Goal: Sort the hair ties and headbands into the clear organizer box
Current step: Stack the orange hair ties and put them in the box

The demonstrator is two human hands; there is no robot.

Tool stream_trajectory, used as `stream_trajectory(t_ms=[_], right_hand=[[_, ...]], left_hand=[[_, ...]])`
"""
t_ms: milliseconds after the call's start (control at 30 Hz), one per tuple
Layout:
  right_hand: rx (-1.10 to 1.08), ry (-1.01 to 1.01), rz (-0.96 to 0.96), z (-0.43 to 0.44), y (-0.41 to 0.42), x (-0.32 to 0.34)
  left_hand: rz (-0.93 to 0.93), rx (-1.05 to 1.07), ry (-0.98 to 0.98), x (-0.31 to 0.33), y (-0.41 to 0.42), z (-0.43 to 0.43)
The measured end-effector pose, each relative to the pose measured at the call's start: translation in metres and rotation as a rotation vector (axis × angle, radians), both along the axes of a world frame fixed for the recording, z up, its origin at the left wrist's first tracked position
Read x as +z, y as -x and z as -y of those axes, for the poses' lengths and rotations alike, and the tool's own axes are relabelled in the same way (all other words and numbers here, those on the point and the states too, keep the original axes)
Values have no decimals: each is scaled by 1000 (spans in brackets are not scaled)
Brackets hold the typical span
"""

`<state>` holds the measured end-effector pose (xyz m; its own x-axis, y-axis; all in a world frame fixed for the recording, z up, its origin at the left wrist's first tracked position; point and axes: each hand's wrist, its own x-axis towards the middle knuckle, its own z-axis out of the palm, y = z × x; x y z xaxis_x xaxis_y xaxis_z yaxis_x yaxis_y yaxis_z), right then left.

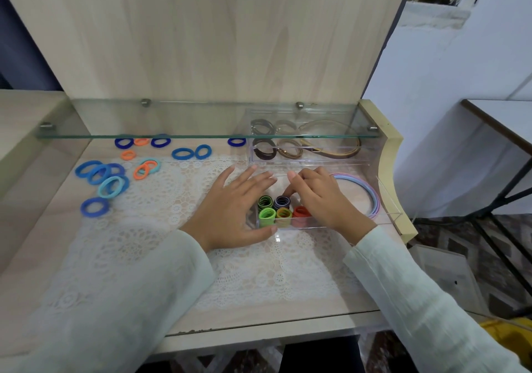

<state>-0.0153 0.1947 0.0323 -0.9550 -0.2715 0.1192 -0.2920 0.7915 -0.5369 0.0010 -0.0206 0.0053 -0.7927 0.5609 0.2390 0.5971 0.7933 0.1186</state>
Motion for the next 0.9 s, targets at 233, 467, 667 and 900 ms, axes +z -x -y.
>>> stream_trajectory(t_ms=[233,467,667,900], right_hand=[[78,21,97,0,7,5],[46,-98,-29,20,9,23],[47,-83,-57,68,1,32],[88,-215,-235,124,-8,20]], left_hand=[[29,27,89,-2,-7,12],[32,124,2,-8,-13,39],[62,407,64,-9,-10,65],[140,708,143,-14,-9,98]])
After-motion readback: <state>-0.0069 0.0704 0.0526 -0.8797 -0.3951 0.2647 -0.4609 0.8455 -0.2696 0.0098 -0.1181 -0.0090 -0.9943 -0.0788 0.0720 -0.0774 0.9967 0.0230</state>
